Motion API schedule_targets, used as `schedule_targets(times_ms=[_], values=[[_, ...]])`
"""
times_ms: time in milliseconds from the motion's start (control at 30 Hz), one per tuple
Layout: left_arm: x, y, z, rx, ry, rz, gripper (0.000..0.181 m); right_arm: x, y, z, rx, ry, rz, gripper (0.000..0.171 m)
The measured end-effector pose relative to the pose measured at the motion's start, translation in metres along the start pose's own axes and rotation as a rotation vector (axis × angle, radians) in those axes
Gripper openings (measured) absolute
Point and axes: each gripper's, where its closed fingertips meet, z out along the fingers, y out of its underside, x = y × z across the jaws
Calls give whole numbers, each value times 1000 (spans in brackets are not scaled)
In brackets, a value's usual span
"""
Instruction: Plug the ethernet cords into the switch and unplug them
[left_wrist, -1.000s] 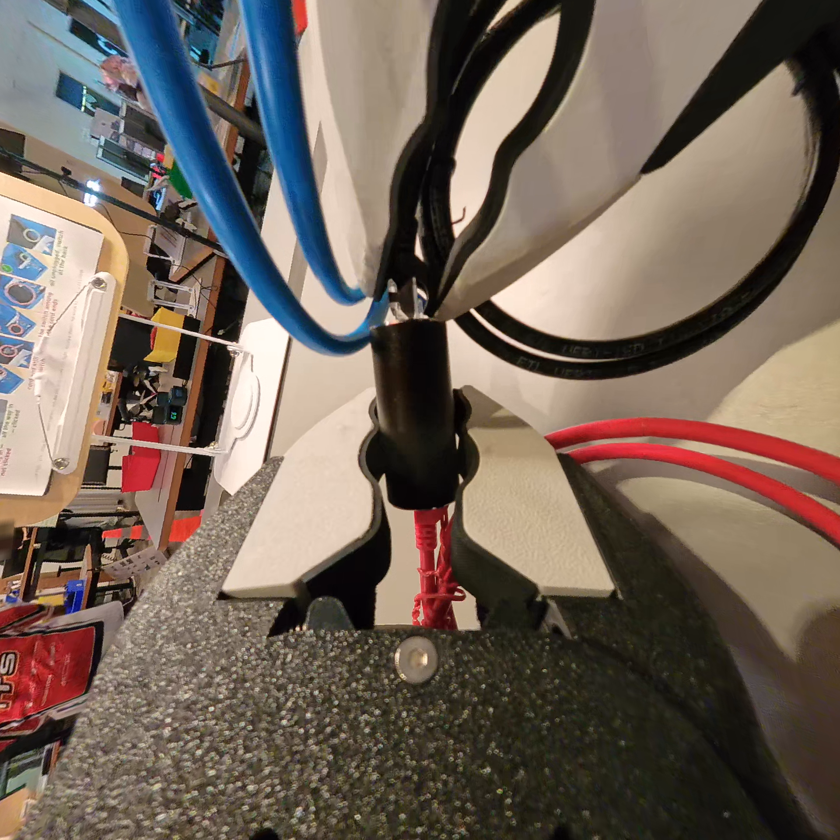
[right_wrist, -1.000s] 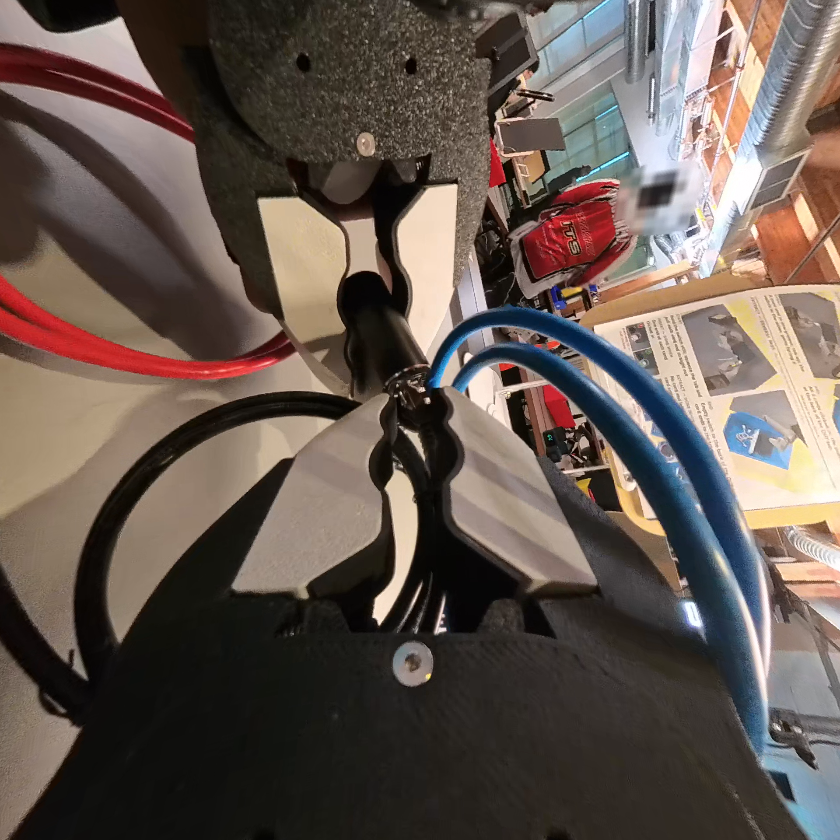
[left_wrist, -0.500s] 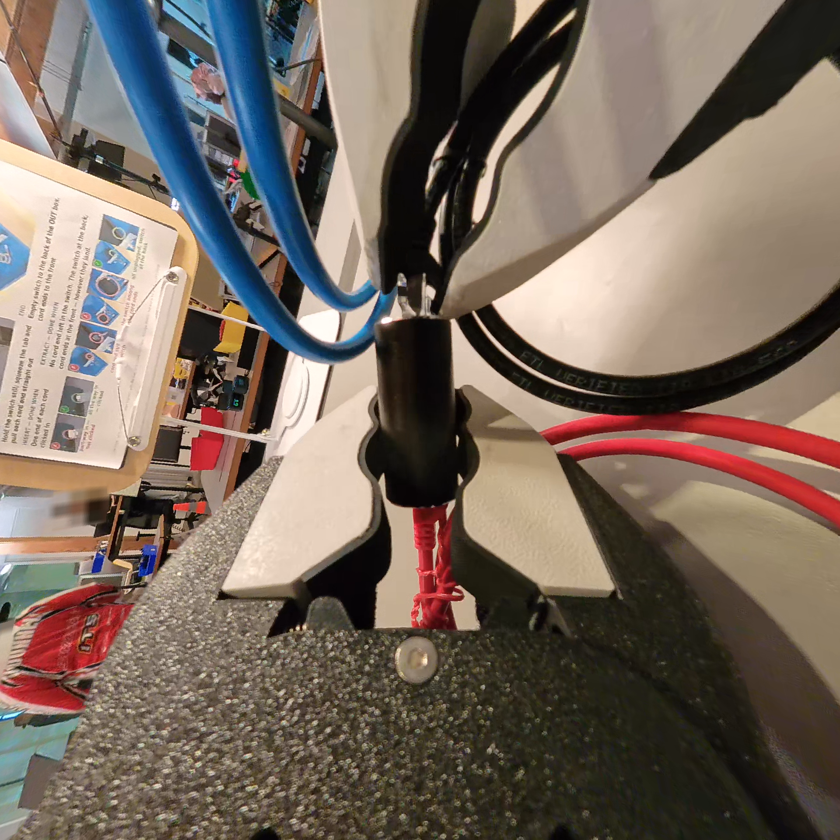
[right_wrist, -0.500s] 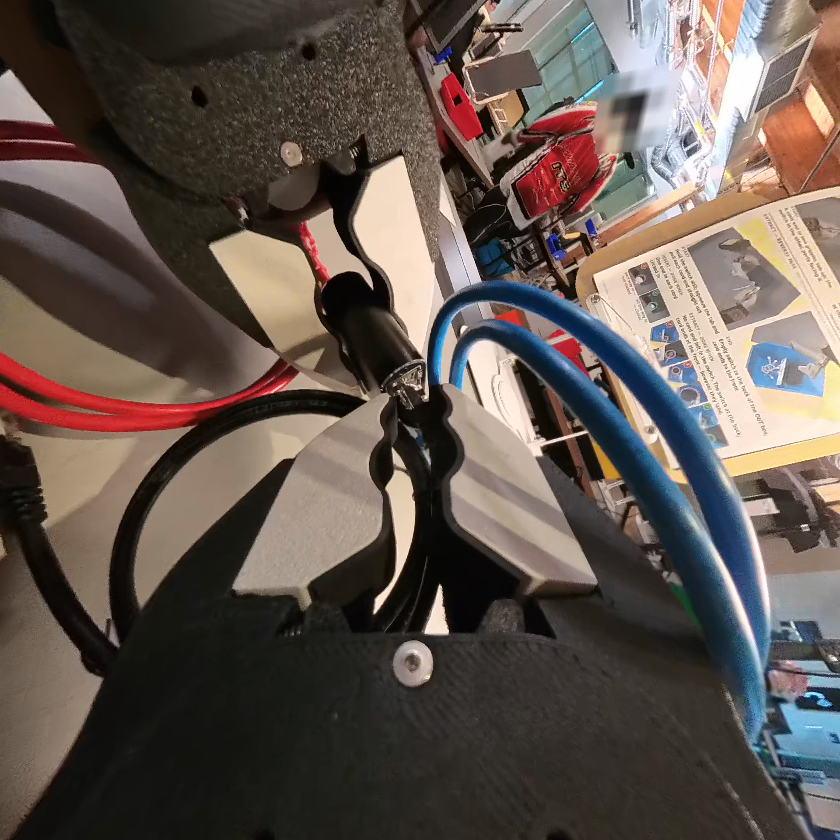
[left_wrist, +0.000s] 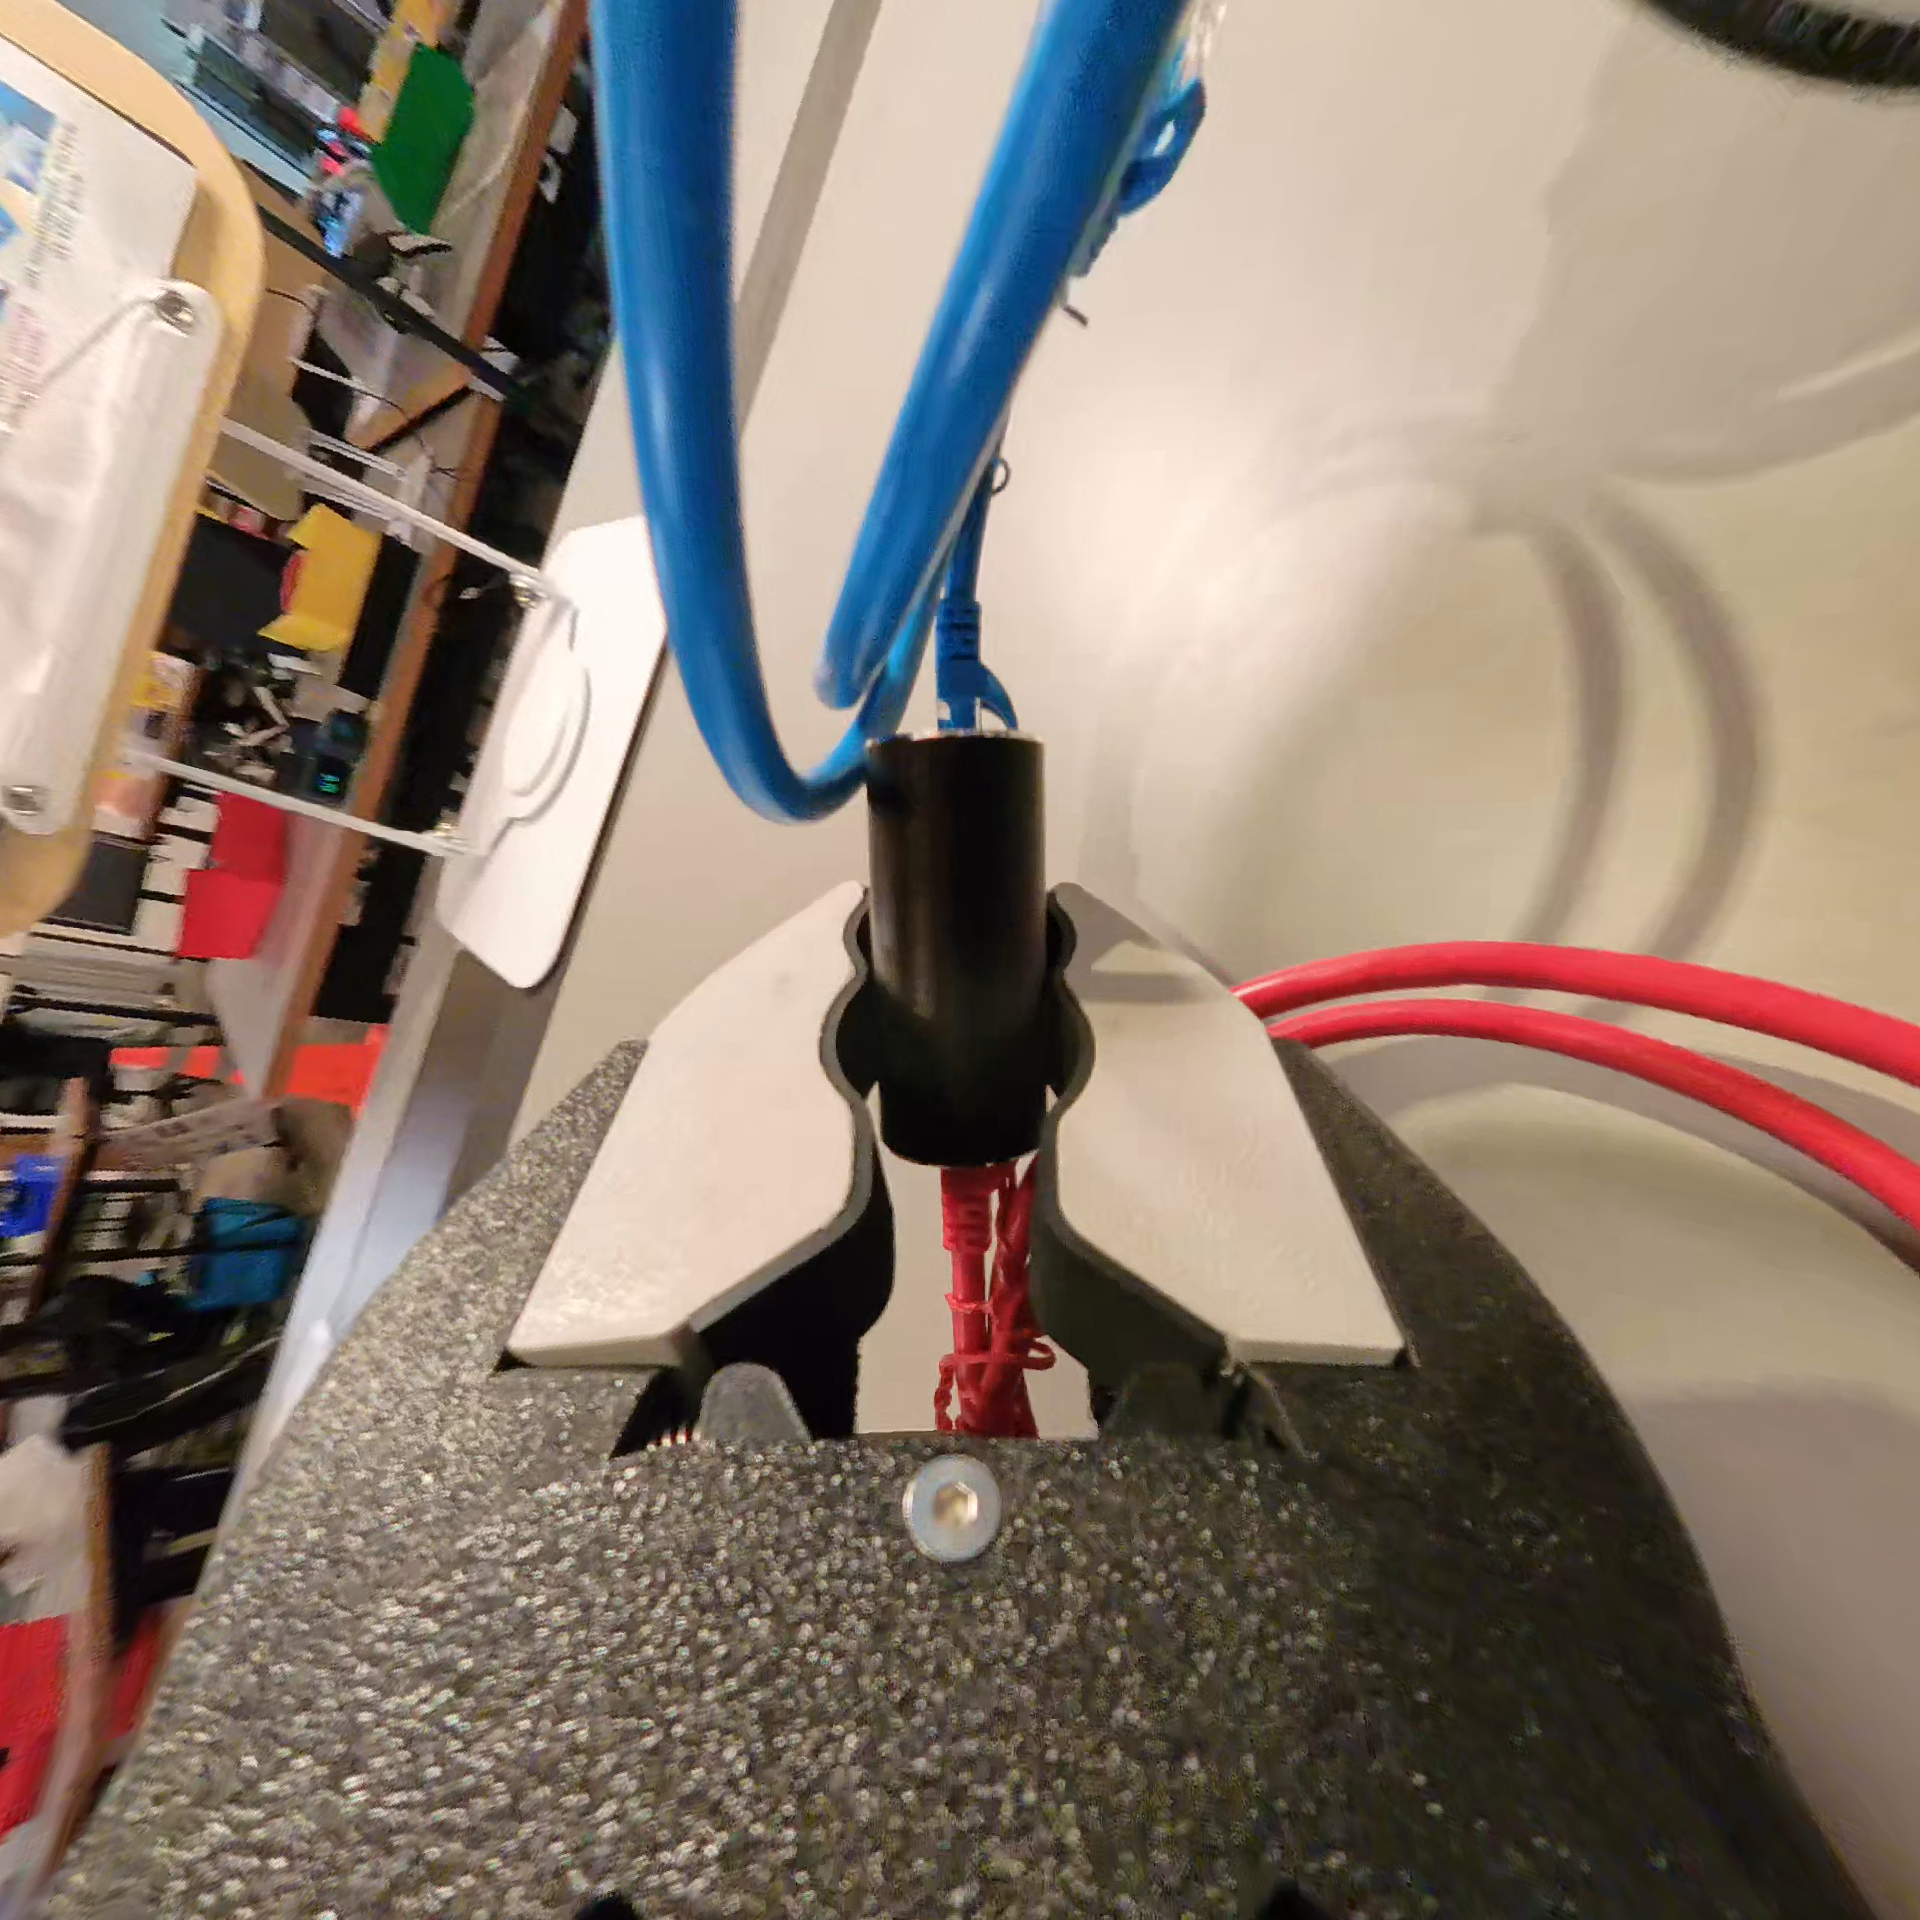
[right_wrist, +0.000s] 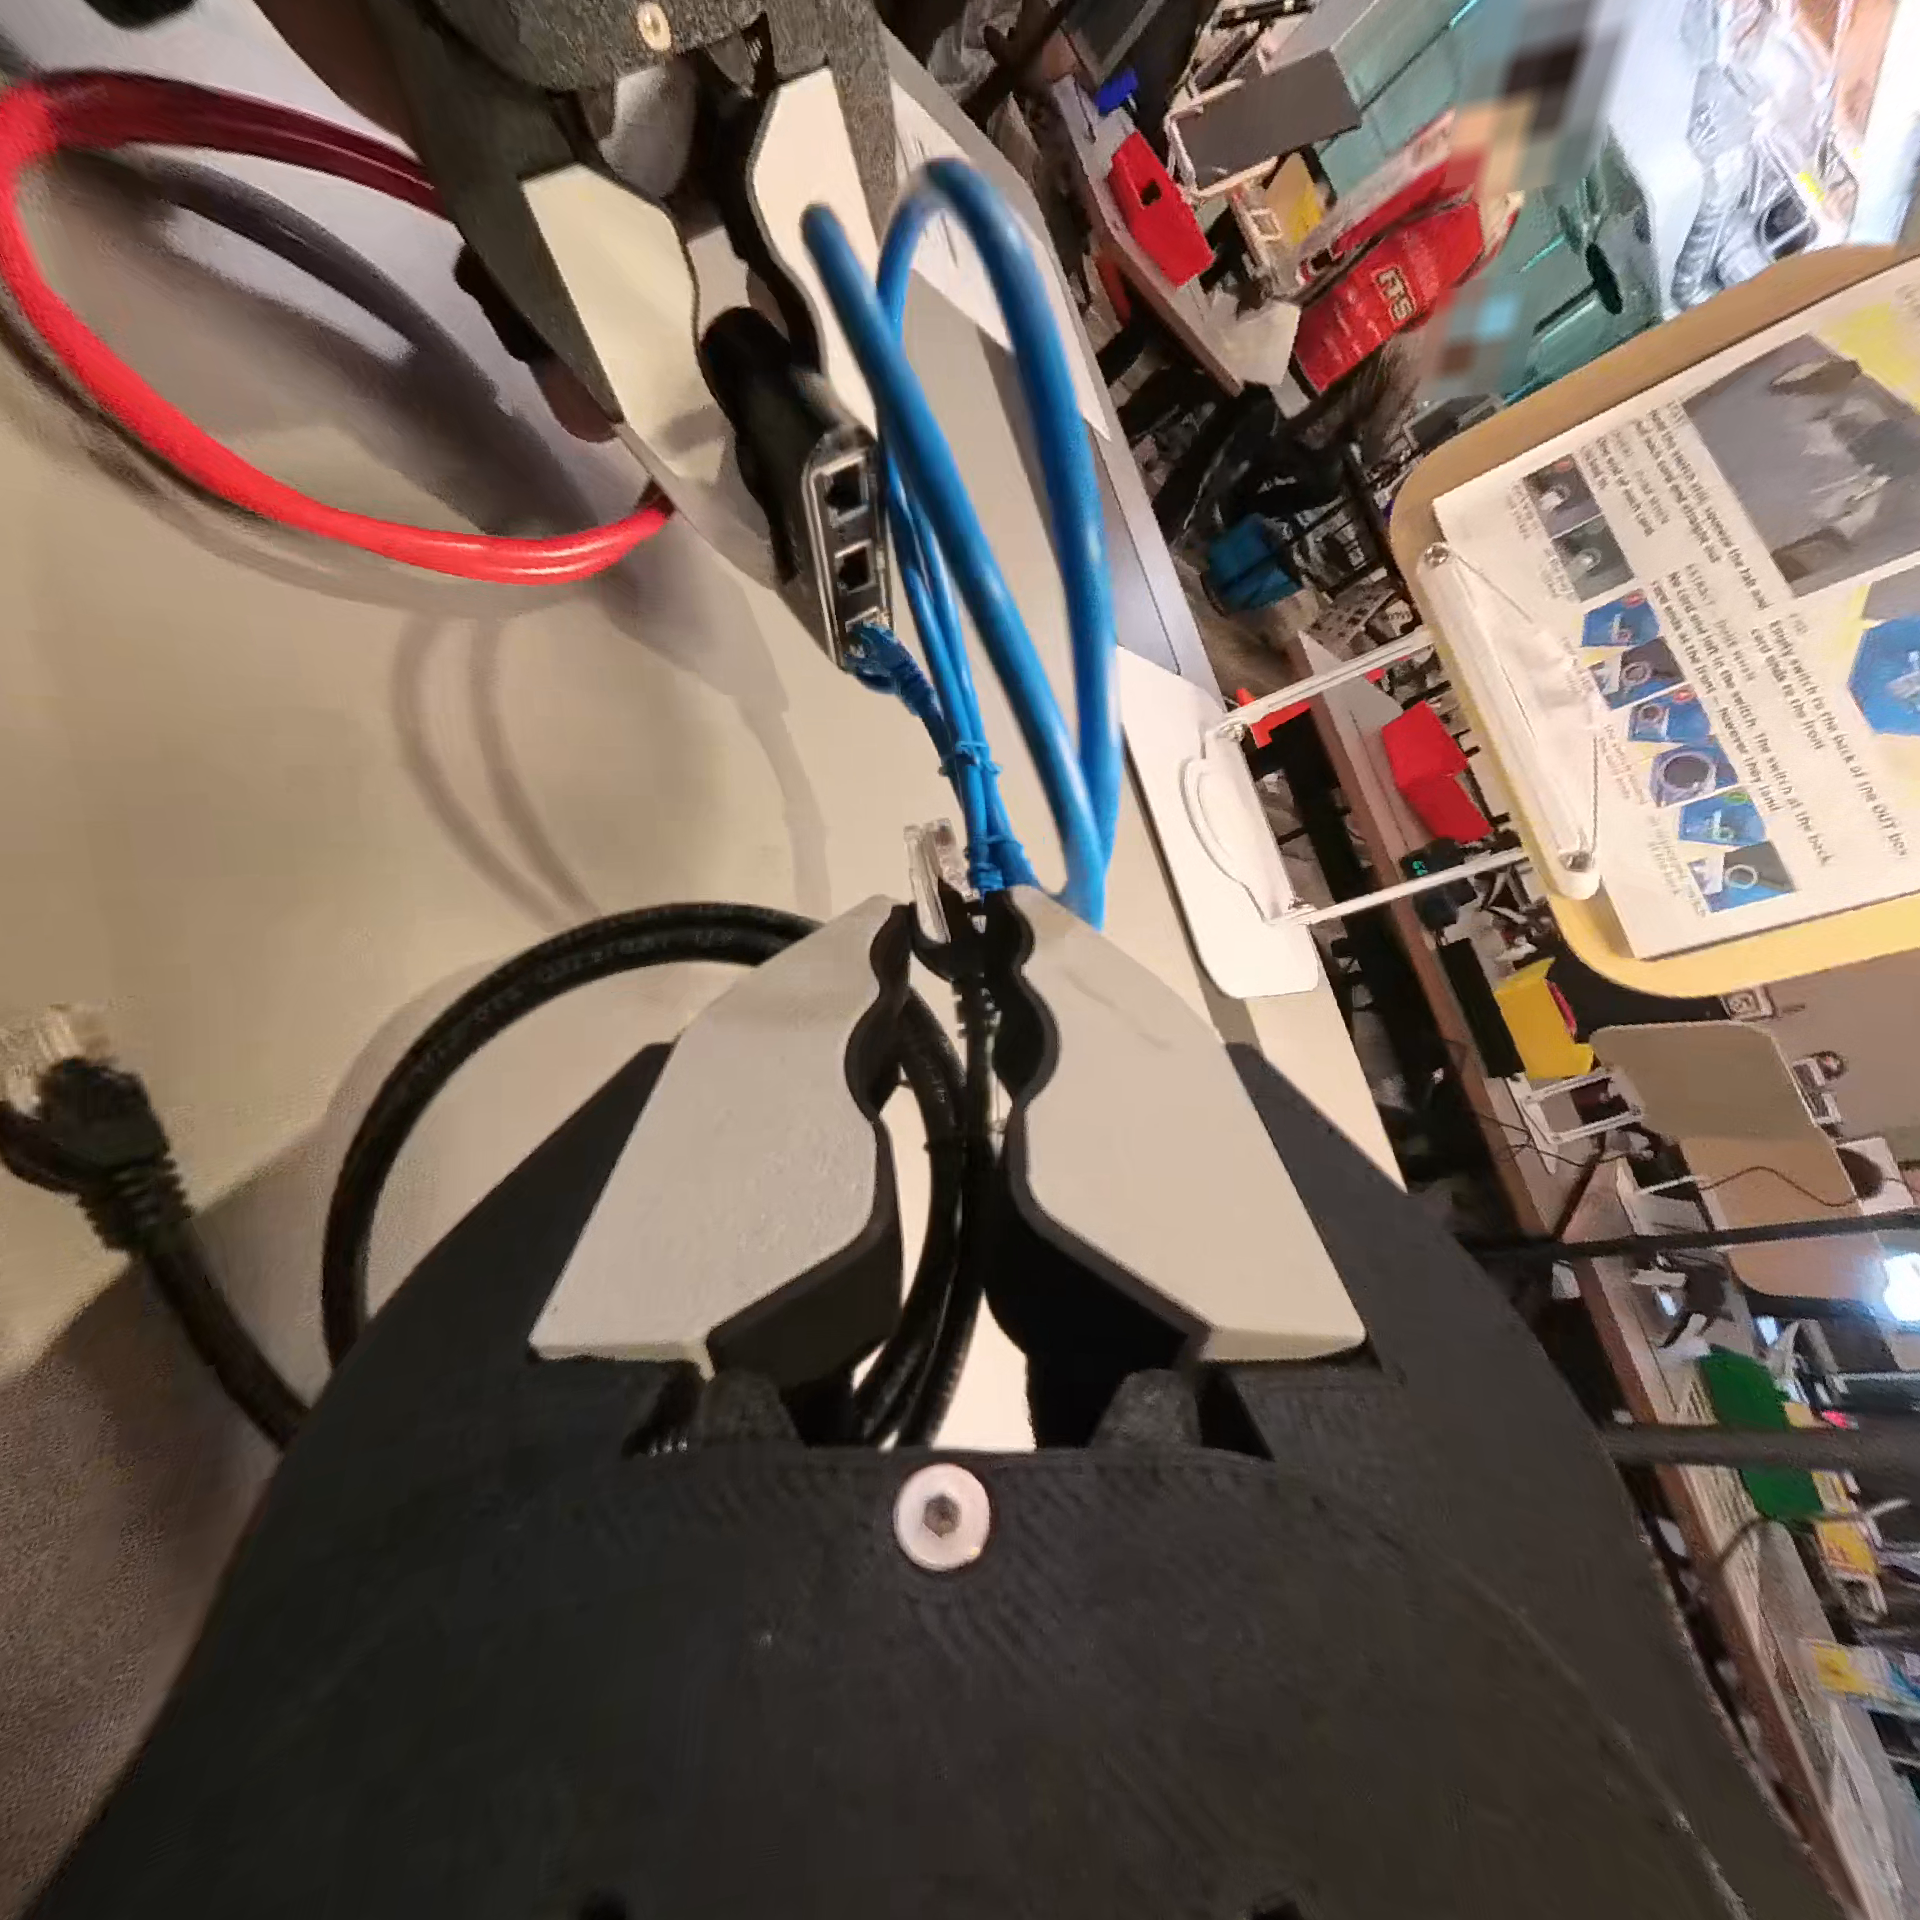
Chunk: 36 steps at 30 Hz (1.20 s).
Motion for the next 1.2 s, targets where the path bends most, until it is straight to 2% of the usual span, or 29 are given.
schedule_targets(times_ms=[133, 300, 500, 633, 800, 933, 1200], values=[[8, -7, 0, 42, 92, -143, 28, 0, 12, 10, -64, 16, 19, 14], [1, -13, -7, 123, 133, -290, 28, -3, 37, 24, -179, 26, 61, 15], [-7, -23, -16, 218, 164, -393, 28, -6, 37, 30, -163, 14, 119, 19], [-4, -34, -22, 294, 211, -427, 28, -6, 20, 29, -79, 5, 154, 25], [9, -57, -36, 445, 368, -461, 28, -15, -18, 29, 113, -77, 269, 29], [13, -71, -49, 542, 434, -466, 28, -19, -44, 29, 223, -124, 314, 34], [24, -79, -60, 577, 477, -375, 28, -11, -63, 16, 353, -133, 353, 35]])
